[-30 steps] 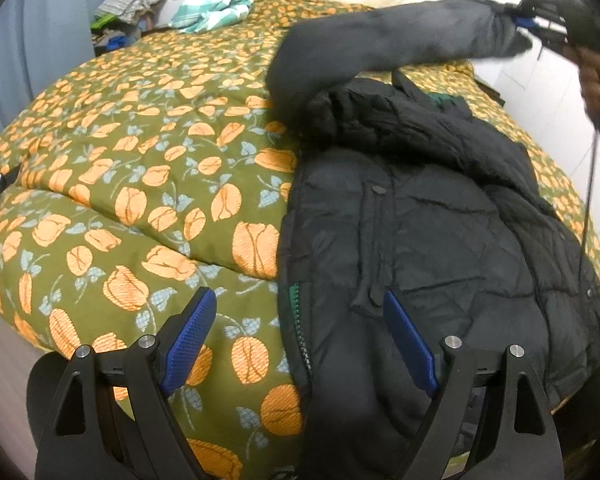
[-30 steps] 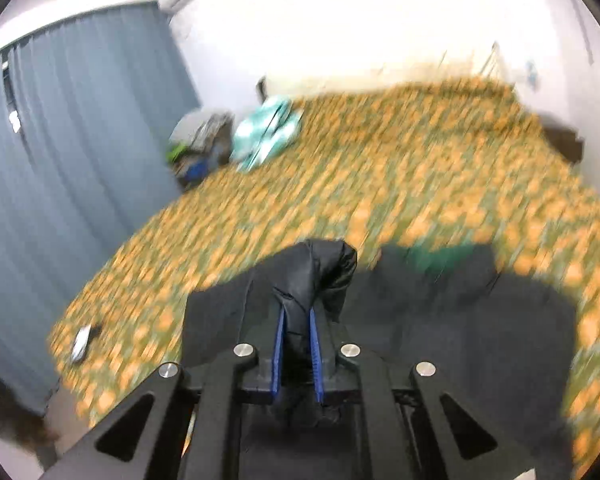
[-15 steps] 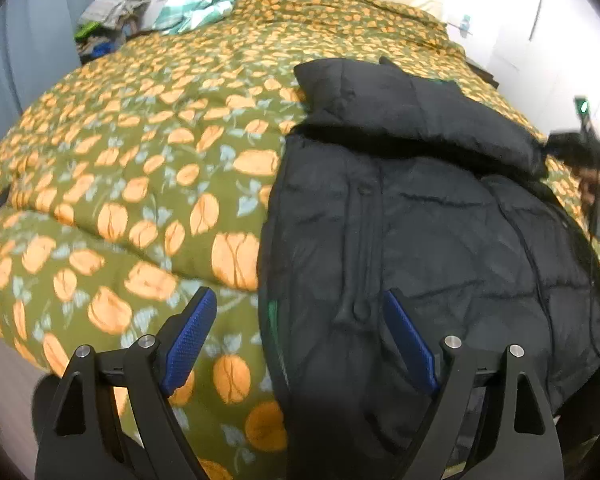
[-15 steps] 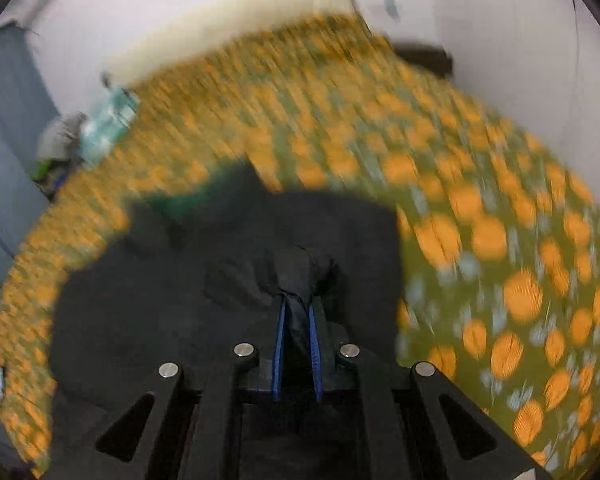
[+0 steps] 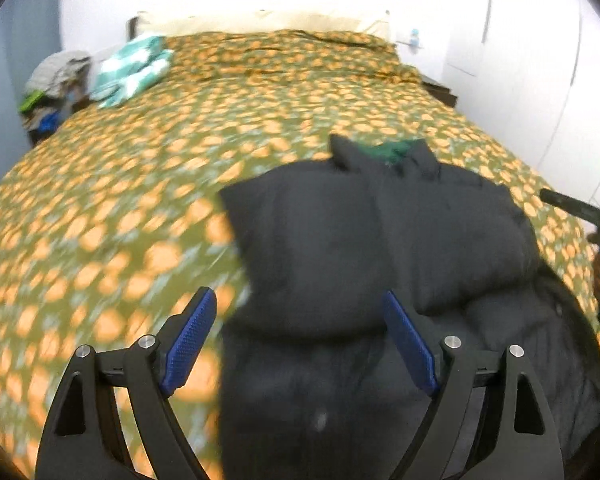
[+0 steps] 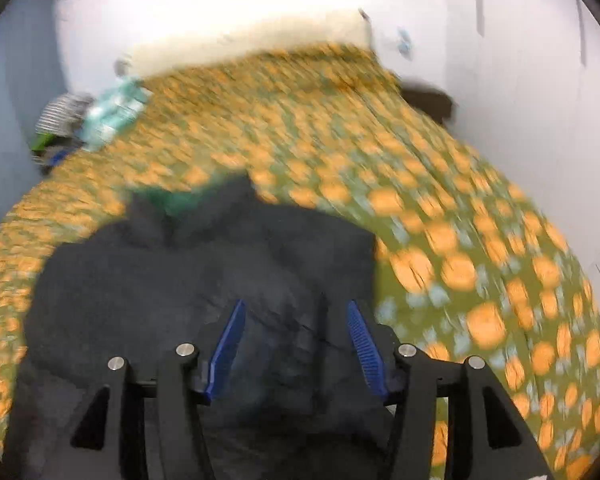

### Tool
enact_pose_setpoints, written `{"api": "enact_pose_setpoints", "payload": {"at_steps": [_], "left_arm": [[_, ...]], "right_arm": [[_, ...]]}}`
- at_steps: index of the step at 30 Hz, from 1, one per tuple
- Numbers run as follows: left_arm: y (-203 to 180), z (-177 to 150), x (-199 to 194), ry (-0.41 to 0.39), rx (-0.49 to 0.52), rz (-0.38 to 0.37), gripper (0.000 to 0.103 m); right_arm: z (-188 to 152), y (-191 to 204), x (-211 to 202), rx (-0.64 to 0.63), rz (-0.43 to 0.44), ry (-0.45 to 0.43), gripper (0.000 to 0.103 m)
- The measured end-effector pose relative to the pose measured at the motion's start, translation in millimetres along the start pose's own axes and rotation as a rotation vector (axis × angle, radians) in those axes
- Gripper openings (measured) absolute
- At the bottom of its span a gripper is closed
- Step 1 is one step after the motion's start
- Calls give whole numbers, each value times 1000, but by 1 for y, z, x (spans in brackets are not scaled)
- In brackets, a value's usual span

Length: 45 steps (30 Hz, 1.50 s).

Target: Fold large clothes

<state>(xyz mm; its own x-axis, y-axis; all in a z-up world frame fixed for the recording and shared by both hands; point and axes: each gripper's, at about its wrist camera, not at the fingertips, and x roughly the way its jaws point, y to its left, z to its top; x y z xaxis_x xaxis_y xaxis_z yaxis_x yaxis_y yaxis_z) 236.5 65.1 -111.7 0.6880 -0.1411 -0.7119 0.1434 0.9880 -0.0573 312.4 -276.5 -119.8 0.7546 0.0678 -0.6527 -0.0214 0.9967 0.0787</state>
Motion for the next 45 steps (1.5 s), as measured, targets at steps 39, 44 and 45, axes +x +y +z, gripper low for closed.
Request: {"api": "enact_pose_setpoints", "payload": {"at_steps": [39, 44, 45], "left_arm": [[54, 74, 166, 220, -323, -22, 92], [69, 47, 209, 264, -393, 16, 103], [69, 44, 210, 264, -394, 19, 103]], "right_arm": [[-65, -6, 97, 92, 164, 202, 55], [-65, -5, 97, 84, 167, 210, 55], [-65, -4, 97, 79, 165, 211, 55]]}}
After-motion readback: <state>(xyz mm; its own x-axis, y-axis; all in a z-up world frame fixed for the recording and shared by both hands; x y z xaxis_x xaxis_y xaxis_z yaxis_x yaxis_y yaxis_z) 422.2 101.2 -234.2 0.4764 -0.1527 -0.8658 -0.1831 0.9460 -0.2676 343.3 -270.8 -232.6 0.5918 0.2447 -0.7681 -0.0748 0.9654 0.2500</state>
